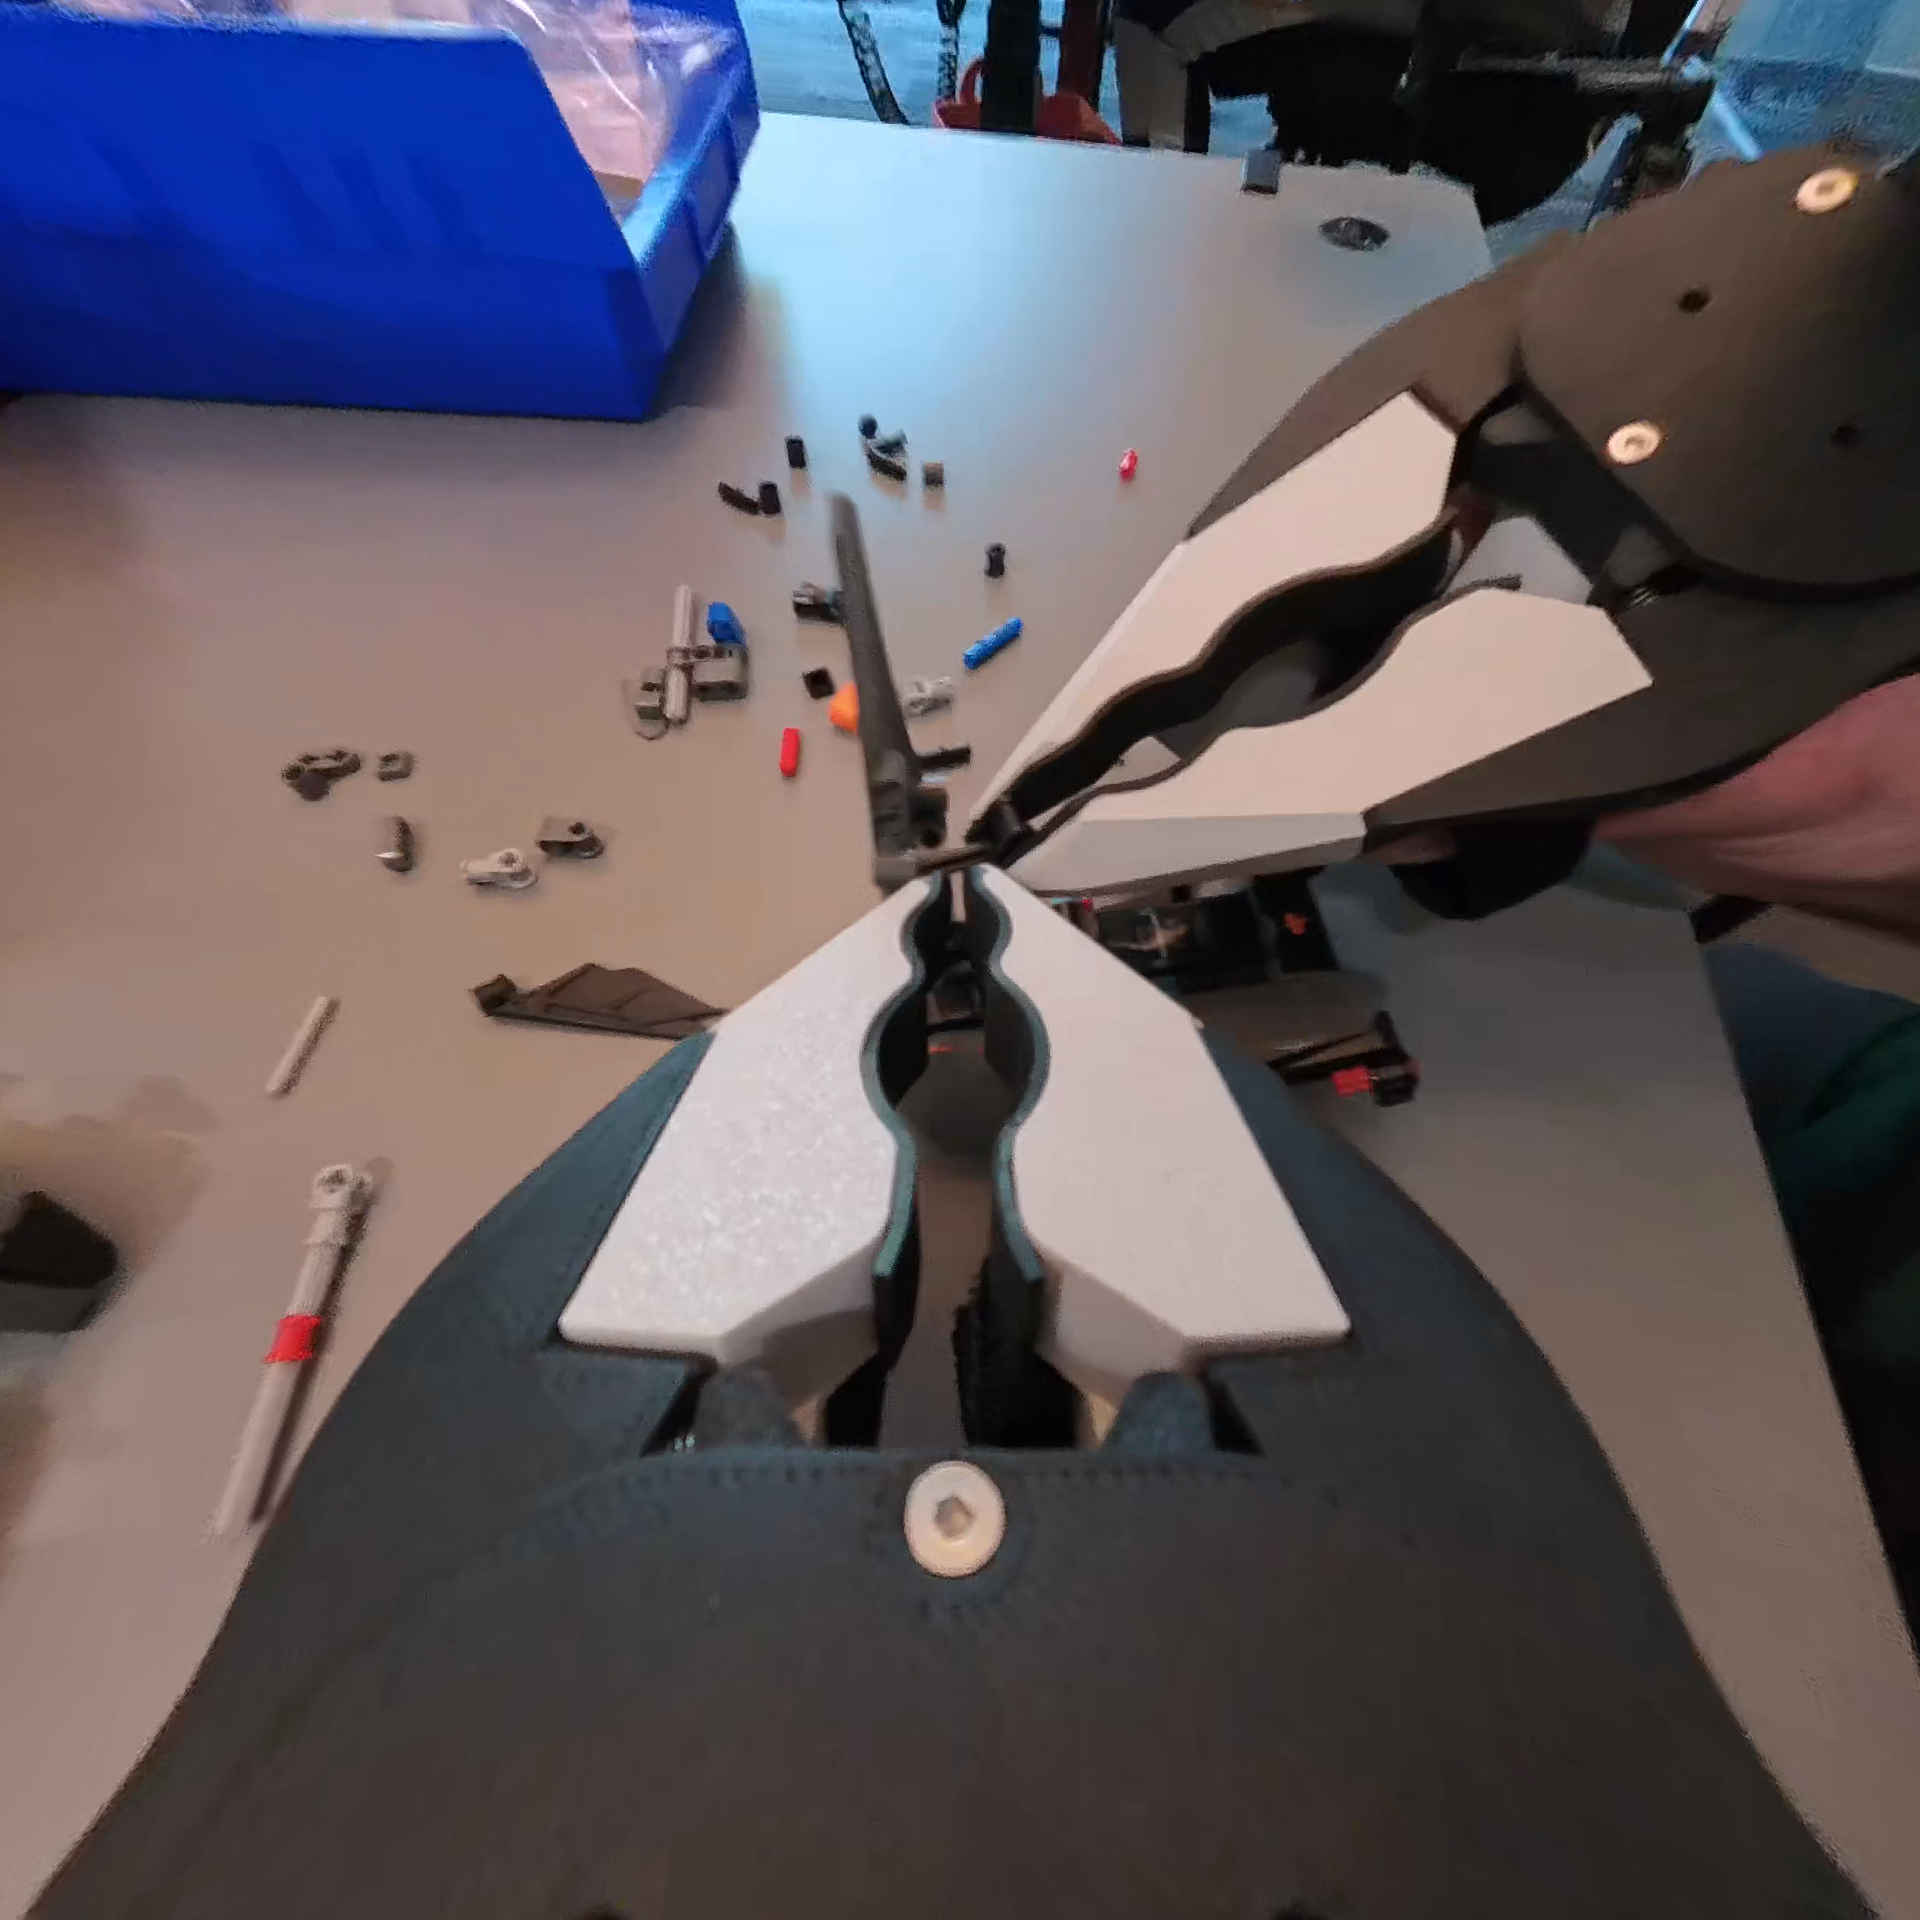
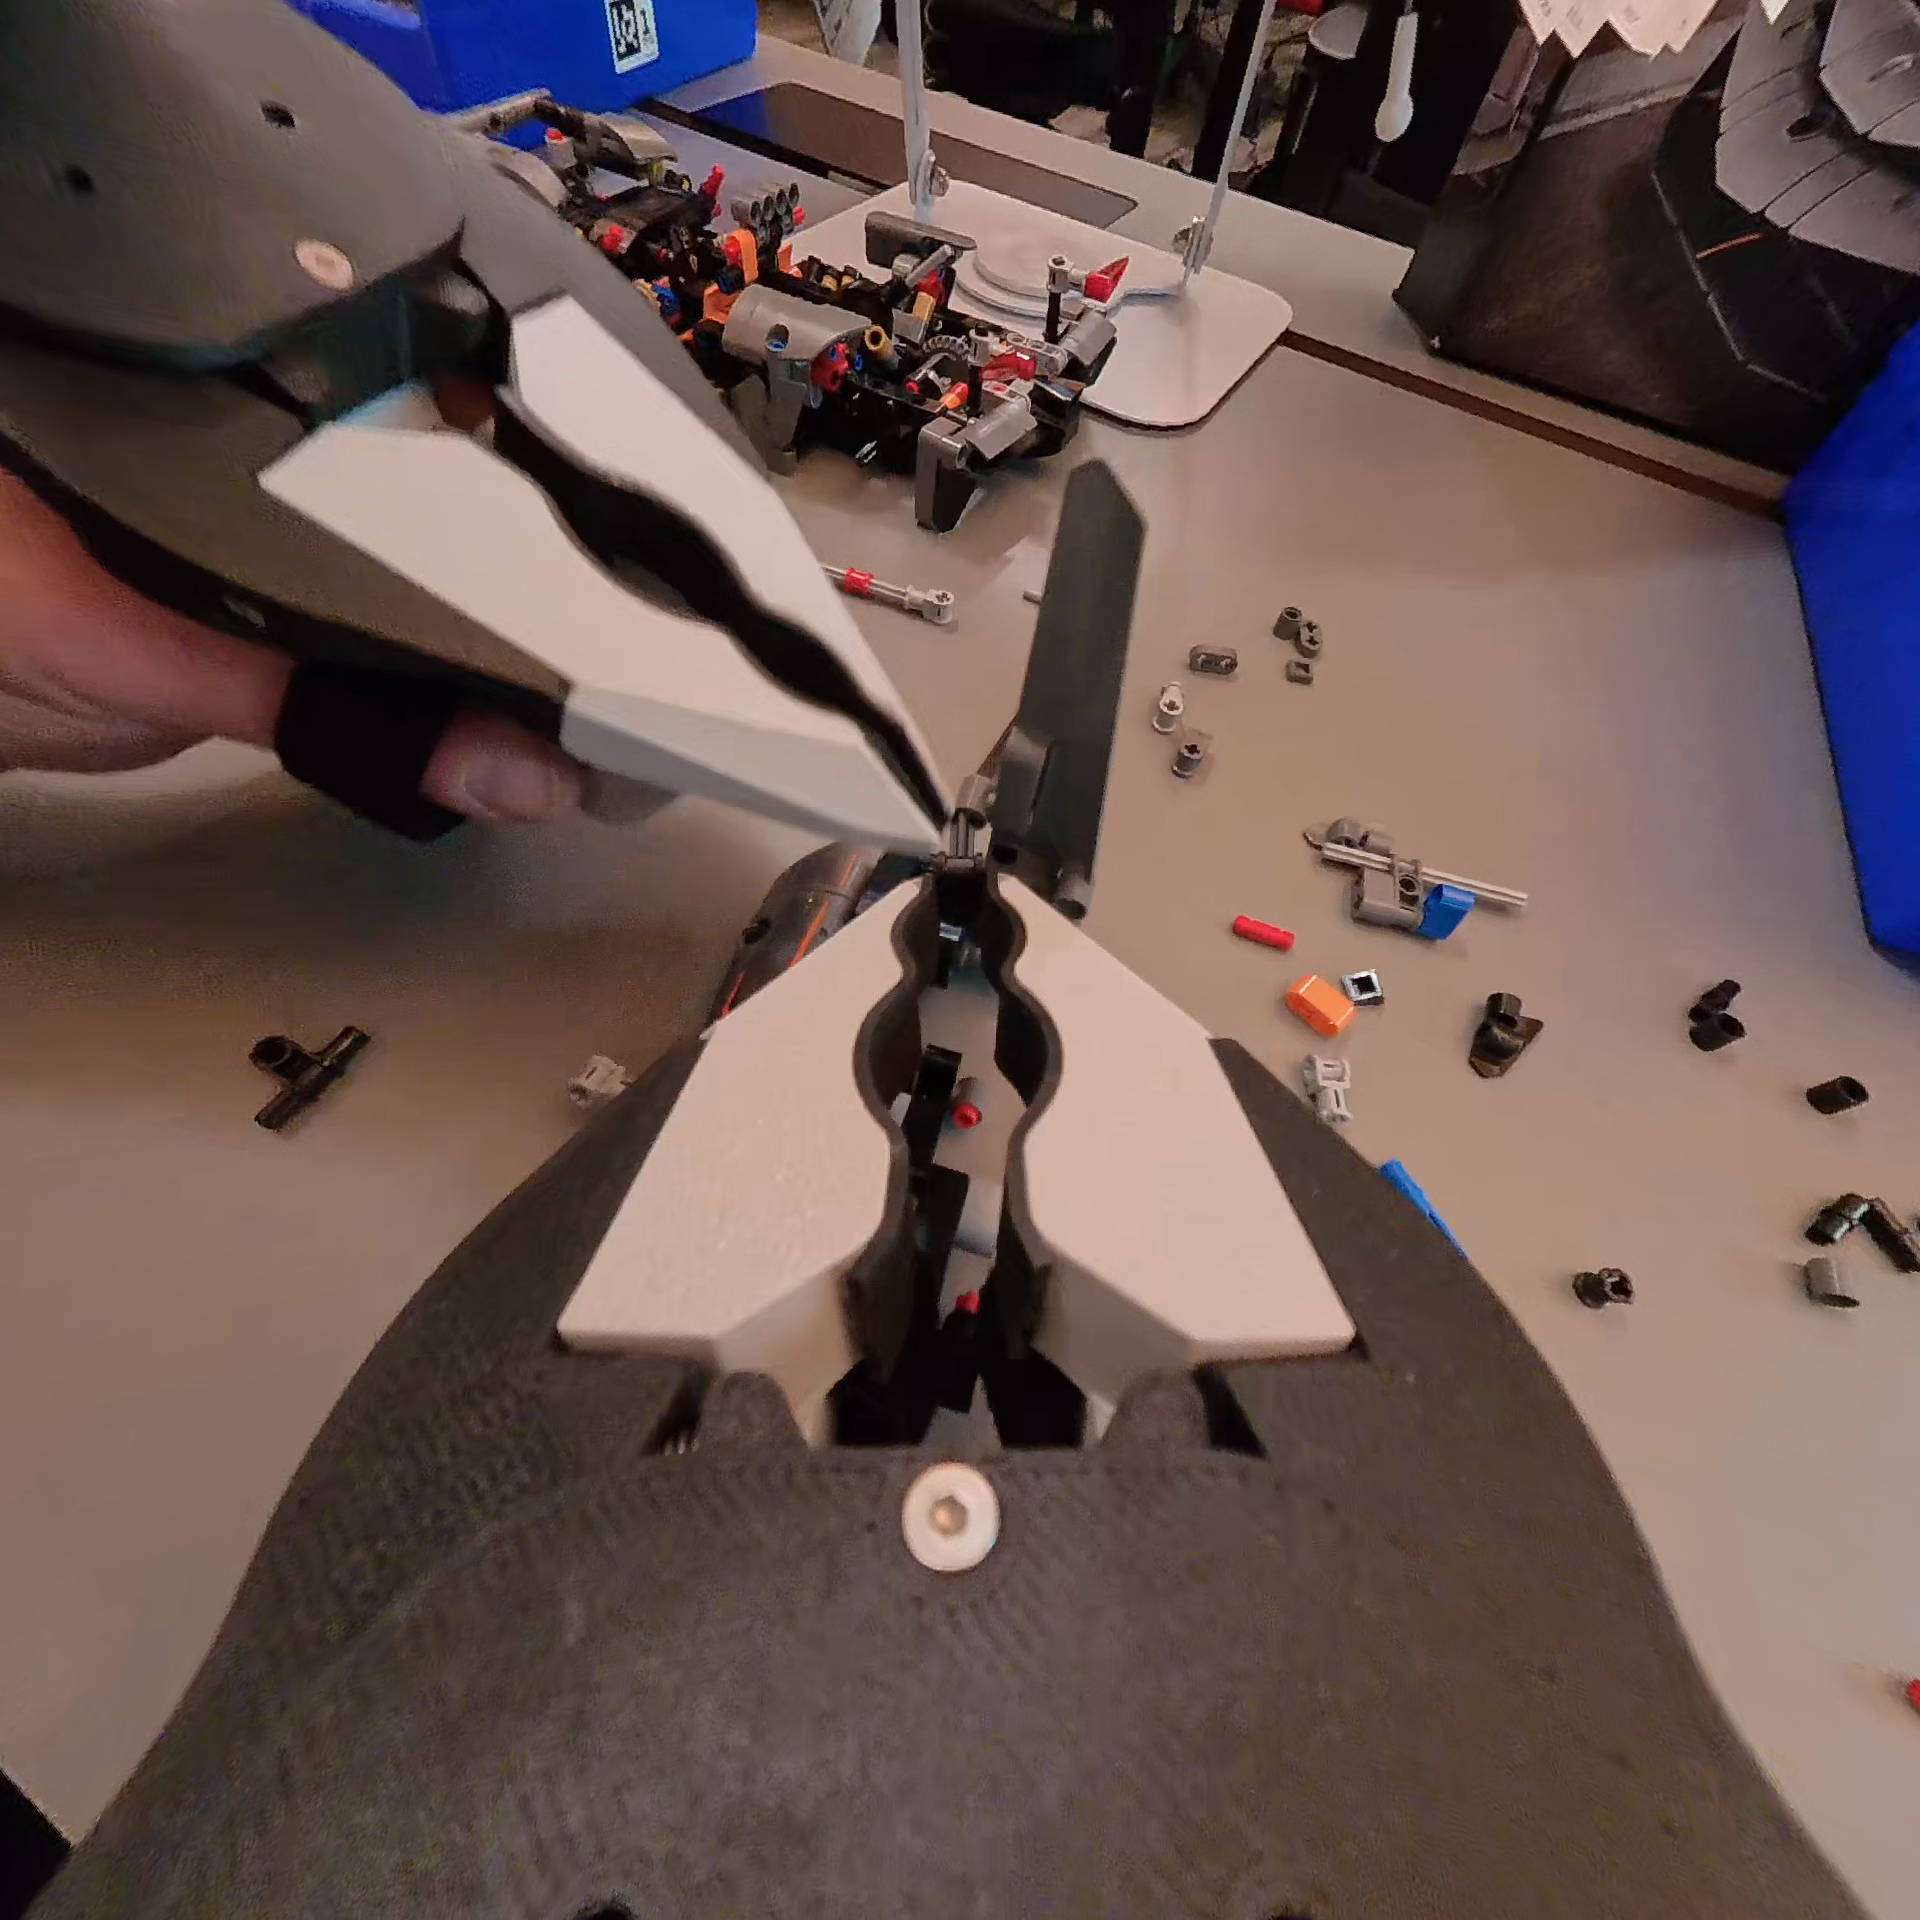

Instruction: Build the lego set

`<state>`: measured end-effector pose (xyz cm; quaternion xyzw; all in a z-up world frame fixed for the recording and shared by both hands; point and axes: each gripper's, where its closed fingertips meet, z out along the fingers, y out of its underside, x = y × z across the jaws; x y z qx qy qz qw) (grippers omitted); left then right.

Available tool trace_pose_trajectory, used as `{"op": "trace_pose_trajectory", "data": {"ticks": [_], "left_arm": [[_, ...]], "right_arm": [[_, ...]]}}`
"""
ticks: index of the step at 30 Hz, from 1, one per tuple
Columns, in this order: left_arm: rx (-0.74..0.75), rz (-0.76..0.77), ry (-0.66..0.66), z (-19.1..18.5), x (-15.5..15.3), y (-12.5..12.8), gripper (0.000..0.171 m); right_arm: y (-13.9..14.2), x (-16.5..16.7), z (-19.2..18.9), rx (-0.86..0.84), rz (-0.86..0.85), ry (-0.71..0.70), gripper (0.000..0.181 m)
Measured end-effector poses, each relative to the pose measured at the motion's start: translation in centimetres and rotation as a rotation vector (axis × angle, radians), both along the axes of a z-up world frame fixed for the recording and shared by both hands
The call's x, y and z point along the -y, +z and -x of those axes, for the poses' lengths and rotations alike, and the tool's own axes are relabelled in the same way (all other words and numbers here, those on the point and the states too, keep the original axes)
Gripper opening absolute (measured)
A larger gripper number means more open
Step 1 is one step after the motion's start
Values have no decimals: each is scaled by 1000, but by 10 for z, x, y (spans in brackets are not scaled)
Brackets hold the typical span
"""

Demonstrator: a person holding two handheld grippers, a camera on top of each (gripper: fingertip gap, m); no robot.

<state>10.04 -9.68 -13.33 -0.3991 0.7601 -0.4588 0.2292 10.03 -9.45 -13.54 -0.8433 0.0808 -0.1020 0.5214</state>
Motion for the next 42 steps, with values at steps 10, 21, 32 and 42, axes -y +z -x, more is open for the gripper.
{"op": "trace_pose_trajectory", "data": {"ticks": [10, 21, 32, 42], "left_arm": [[-13, -30, -91, -6, -4, -7, 12], [2, -44, -61, -11, -17, -2, 16], [54, -113, -120, -20, -5, -6, 20], [56, -78, -112, -13, 4, -2, 20]], "right_arm": [[1, 1, -7, 2, -2, -18, 5], [0, -3, -13, -12, -2, -17, 5], [0, -1, -19, -18, -9, -32, 5], [0, 4, -19, -27, -9, -46, 5]]}}
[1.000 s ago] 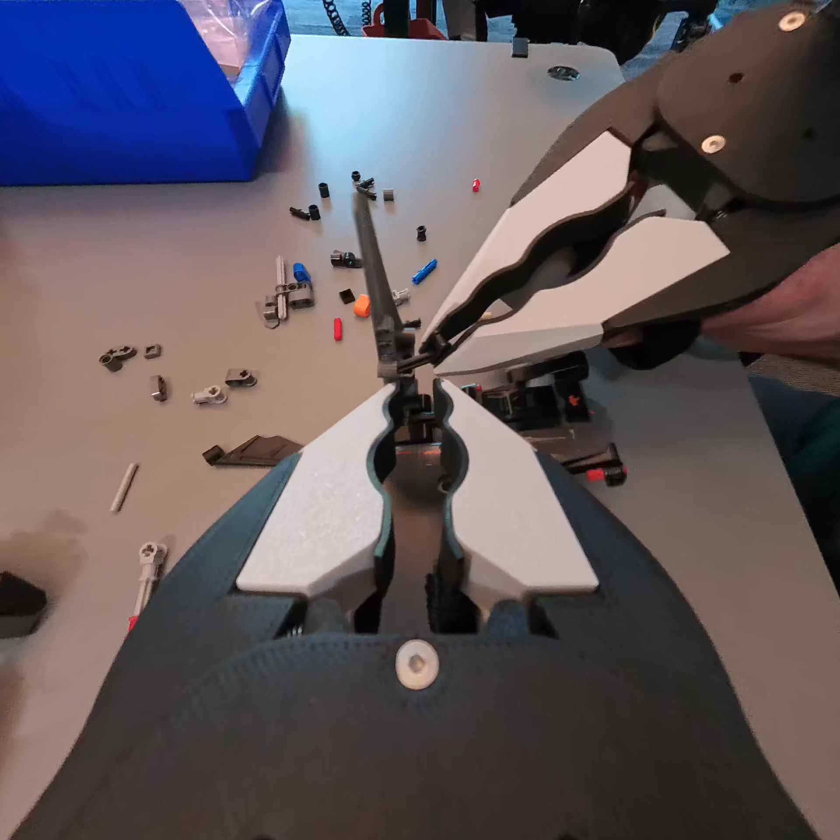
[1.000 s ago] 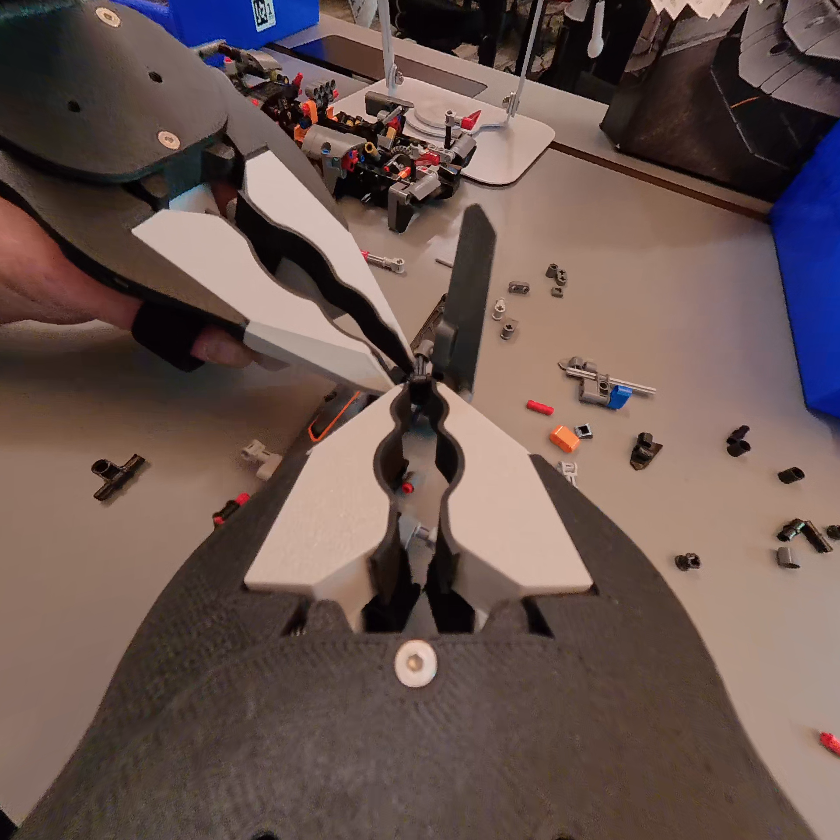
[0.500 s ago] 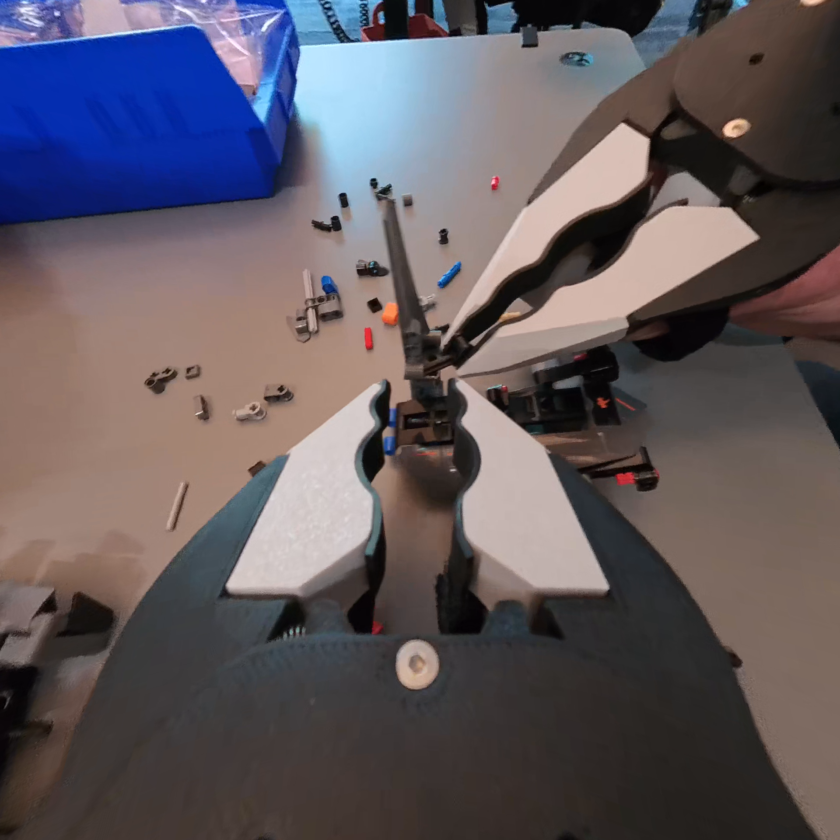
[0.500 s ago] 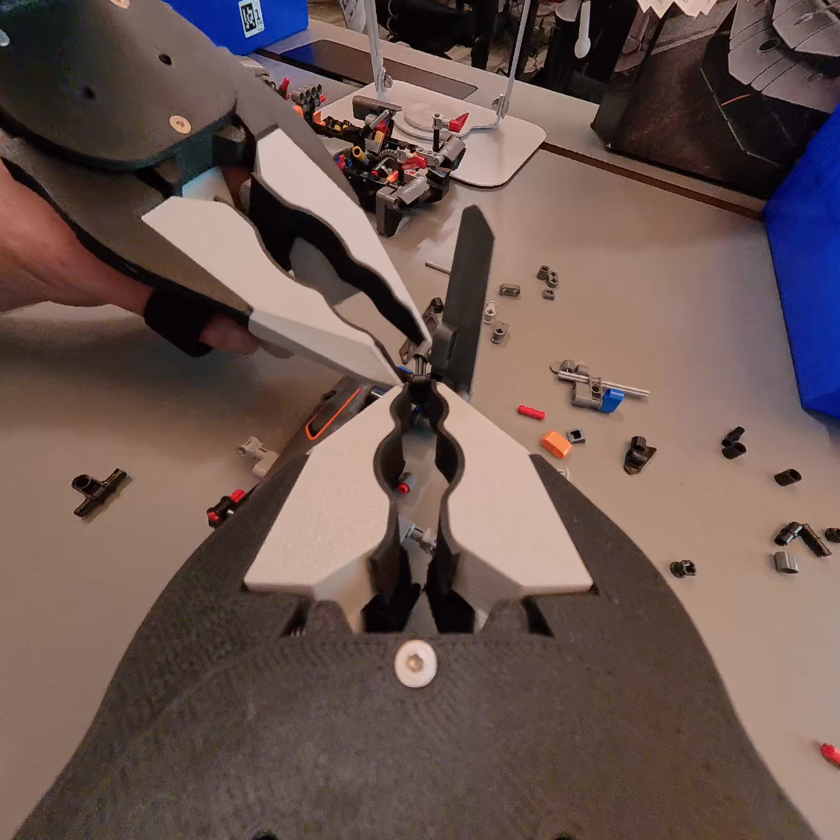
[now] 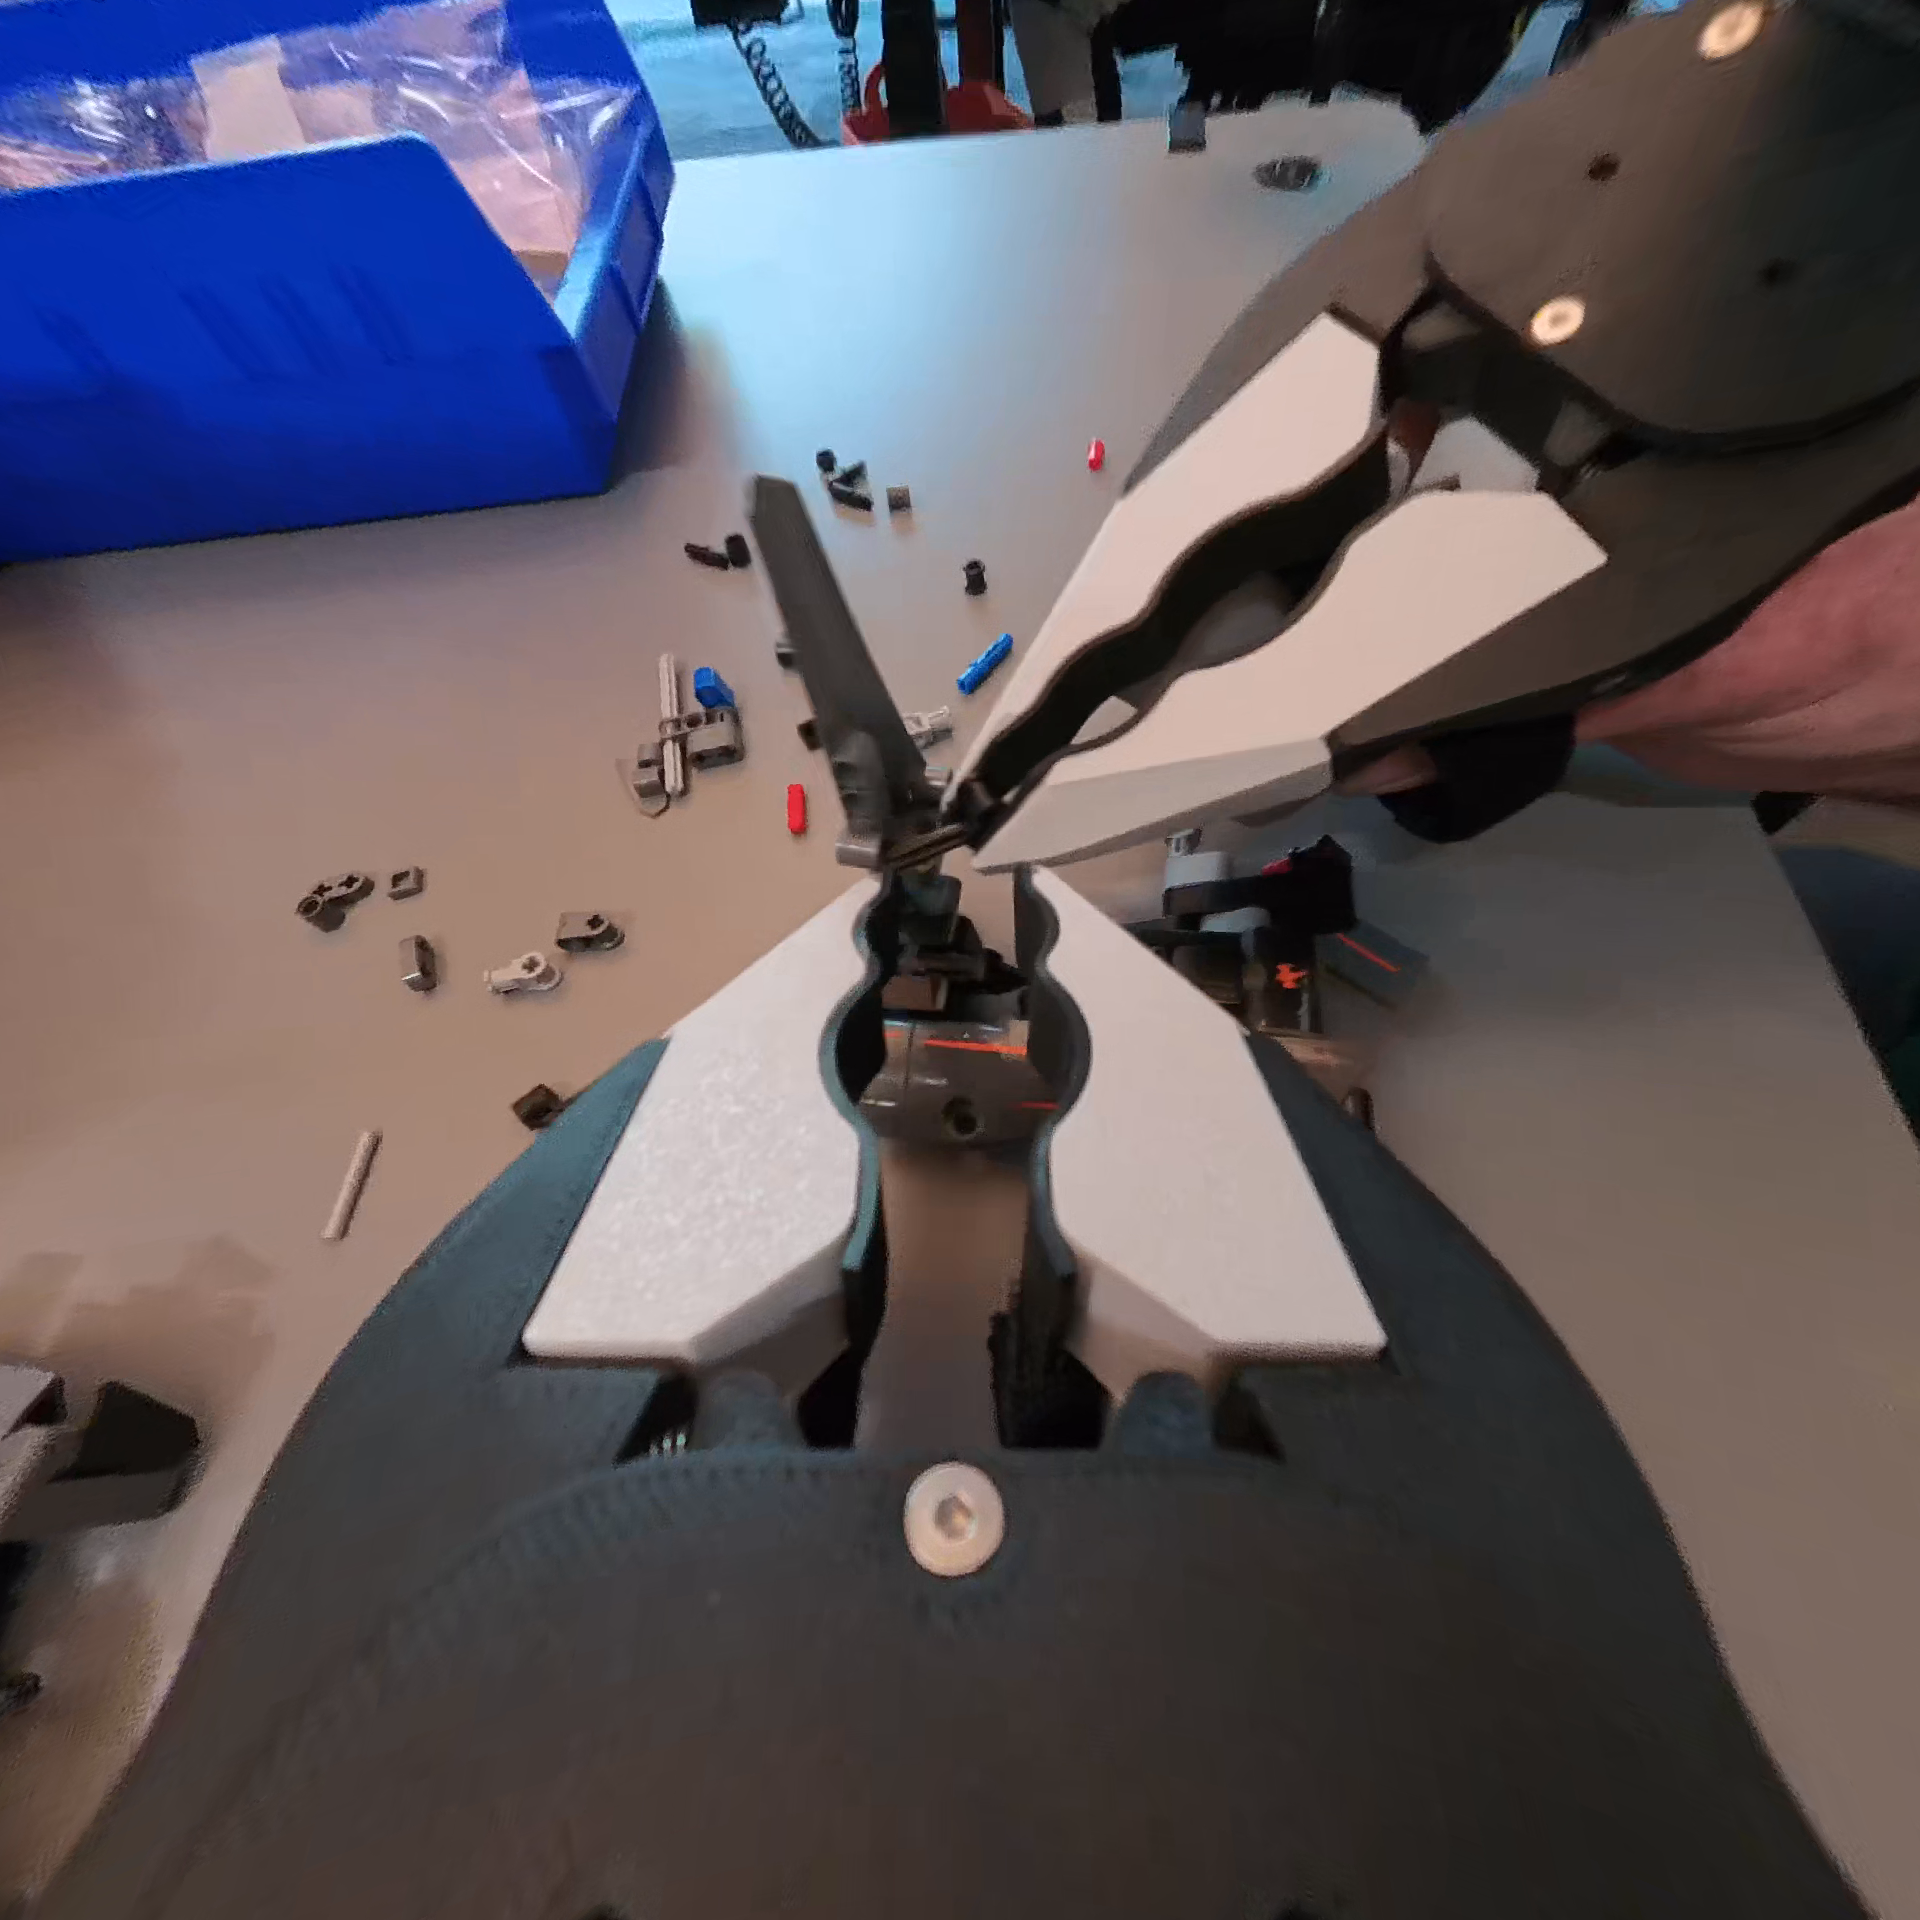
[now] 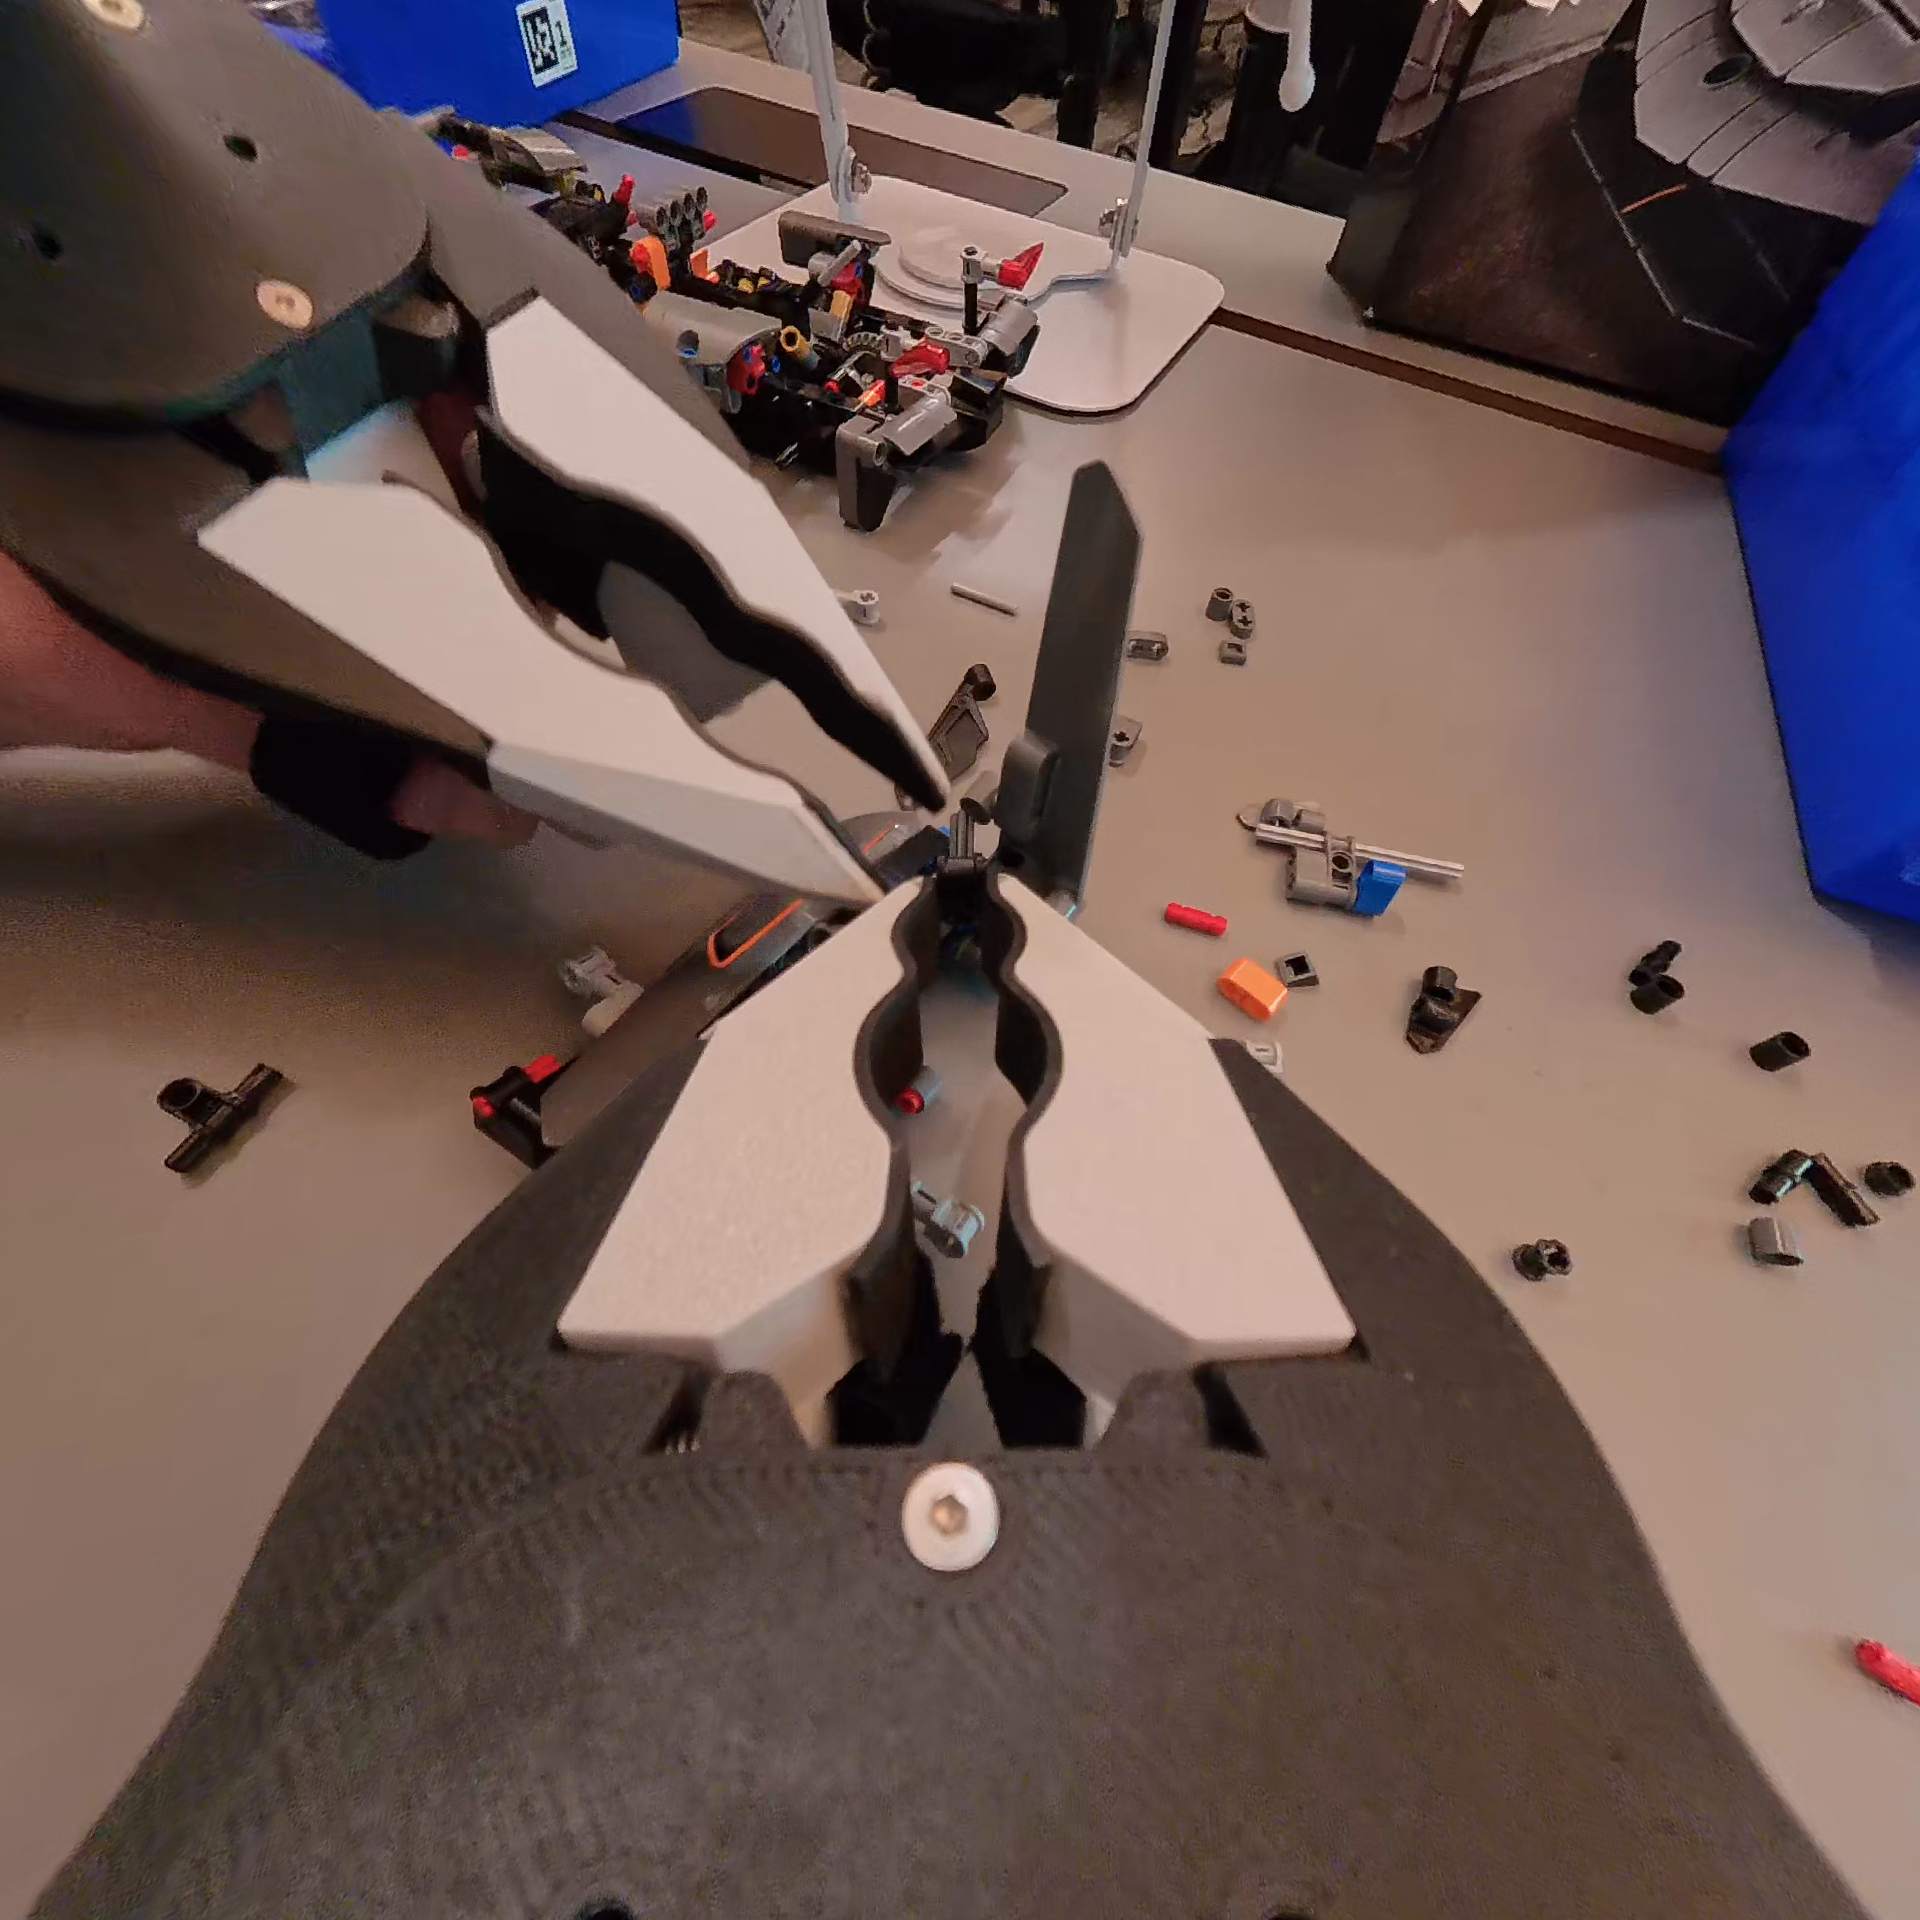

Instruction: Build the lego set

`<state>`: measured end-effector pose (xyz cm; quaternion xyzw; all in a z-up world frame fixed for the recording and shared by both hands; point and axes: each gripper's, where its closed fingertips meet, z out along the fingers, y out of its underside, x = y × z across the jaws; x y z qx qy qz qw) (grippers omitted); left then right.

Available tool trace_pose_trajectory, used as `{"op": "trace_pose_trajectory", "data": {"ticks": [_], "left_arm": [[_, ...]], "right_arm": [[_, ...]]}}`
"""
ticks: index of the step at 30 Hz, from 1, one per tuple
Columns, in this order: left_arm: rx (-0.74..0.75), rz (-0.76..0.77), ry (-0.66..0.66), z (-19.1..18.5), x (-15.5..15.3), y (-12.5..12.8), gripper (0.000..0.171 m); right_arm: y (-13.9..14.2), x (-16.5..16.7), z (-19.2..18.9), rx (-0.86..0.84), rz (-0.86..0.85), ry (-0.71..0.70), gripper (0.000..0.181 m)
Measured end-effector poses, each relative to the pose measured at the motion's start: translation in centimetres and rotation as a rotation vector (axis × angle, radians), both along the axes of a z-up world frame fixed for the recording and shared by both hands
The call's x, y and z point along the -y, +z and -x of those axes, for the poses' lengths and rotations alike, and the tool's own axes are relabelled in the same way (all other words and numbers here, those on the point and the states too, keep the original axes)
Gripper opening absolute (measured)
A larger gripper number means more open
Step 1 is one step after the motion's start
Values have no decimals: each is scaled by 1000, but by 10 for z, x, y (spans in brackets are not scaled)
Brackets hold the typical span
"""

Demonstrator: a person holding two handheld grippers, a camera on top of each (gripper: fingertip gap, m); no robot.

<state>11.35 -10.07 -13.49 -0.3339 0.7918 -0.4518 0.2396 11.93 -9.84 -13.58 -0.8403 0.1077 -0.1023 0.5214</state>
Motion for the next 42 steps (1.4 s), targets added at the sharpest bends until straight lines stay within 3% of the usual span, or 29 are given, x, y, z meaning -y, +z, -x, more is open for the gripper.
{"op": "trace_pose_trajectory", "data": {"ticks": [6, 10, 25, 29, 35, 42], "left_arm": [[-73, 21, -16, -4, -18, -2, 31], [-199, -18, -16, 1, -15, -27, 28], [-264, 107, 171, 31, 4, -24, 33], [-221, 59, 224, 35, 4, -25, 35], [-228, 150, 264, 45, 11, -21, 39], [-131, 136, 188, 43, 3, -1, 42]], "right_arm": [[1, 5, 2, 1, 1, 5, 5], [3, 11, 2, 11, 3, 4, 5], [6, 28, 17, 18, 11, 64, 5], [11, 34, 16, 33, 2, 58, 5], [18, 31, 34, 51, 22, 136, 5], [7, 20, 39, 47, 35, 164, 5]]}}
